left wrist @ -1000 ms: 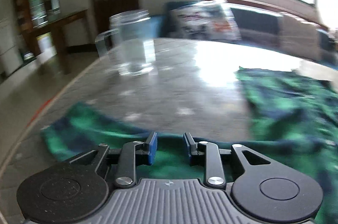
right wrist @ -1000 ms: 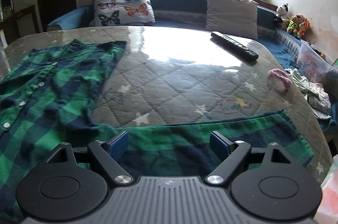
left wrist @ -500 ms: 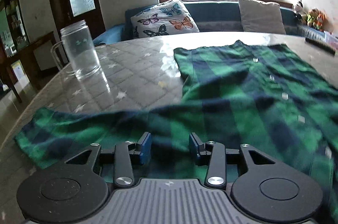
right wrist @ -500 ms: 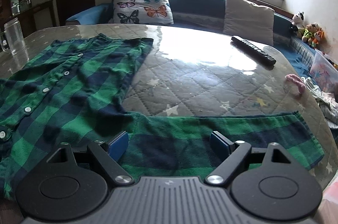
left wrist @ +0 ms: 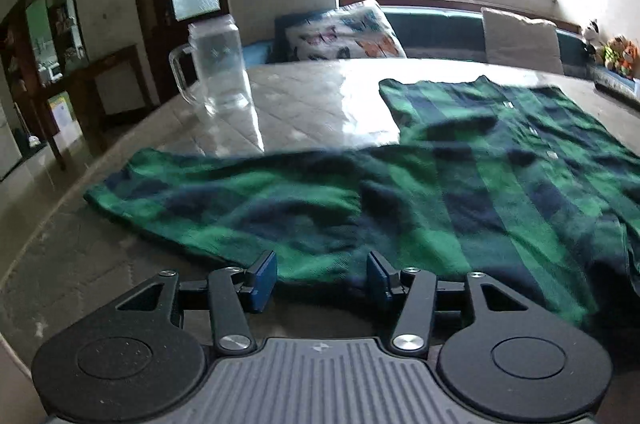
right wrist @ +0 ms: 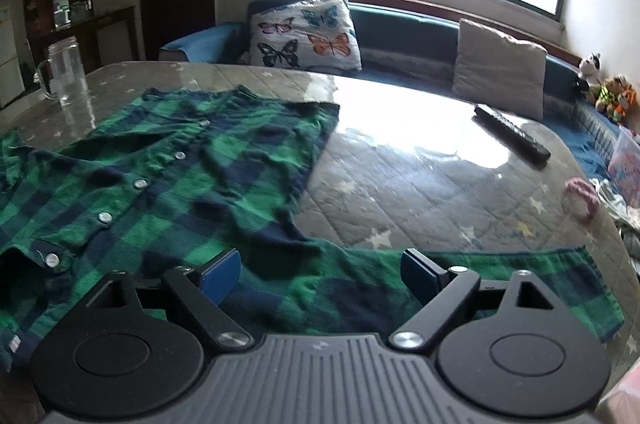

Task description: Fold clothes

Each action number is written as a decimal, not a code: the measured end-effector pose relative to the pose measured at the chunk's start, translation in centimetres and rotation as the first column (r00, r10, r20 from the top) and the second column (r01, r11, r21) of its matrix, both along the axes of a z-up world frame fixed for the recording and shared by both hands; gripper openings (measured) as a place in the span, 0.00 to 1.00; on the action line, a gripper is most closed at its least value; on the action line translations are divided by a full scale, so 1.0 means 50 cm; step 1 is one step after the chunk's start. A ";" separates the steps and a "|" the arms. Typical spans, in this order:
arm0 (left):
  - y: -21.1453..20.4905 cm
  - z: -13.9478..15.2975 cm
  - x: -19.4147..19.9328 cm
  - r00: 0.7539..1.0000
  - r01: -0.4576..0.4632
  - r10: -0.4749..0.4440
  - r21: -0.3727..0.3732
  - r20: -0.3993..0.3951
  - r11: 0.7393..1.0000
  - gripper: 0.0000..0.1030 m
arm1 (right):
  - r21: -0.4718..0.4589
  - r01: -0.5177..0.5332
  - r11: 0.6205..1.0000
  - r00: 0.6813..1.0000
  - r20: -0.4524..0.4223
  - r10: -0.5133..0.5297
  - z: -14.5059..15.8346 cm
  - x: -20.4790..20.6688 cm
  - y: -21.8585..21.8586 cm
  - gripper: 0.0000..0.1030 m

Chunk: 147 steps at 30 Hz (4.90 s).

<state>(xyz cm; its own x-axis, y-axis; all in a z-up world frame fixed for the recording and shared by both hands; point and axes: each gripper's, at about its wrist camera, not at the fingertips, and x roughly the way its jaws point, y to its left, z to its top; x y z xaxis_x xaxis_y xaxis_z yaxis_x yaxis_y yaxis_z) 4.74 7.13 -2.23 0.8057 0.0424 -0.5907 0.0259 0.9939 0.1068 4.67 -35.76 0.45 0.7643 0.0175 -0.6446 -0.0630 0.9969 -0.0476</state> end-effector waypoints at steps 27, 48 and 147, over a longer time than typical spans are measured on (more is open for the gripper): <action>-0.198 0.043 0.040 0.966 0.257 -0.258 0.012 0.032 0.966 0.55 | -0.050 -0.352 0.935 0.936 -0.039 0.351 -0.026 -0.047 0.233 0.89; -0.280 0.029 -0.023 0.921 0.375 -0.385 0.129 0.059 0.918 0.64 | -0.012 -0.394 0.919 0.918 -0.046 0.393 -0.042 -0.119 0.232 0.89; -0.407 0.005 -0.012 0.863 0.504 -0.505 0.062 0.003 0.862 0.79 | 0.236 0.186 0.954 0.978 0.051 -0.203 0.183 0.004 -0.207 0.06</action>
<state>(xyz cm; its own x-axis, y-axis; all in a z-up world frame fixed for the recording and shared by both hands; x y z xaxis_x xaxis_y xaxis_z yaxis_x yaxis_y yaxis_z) 4.13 -13.24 -1.97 0.7369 -0.3397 -0.5845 0.5195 0.8378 0.1681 4.87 -46.11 9.61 0.8127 0.0040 -0.5827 0.1285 0.9741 0.1859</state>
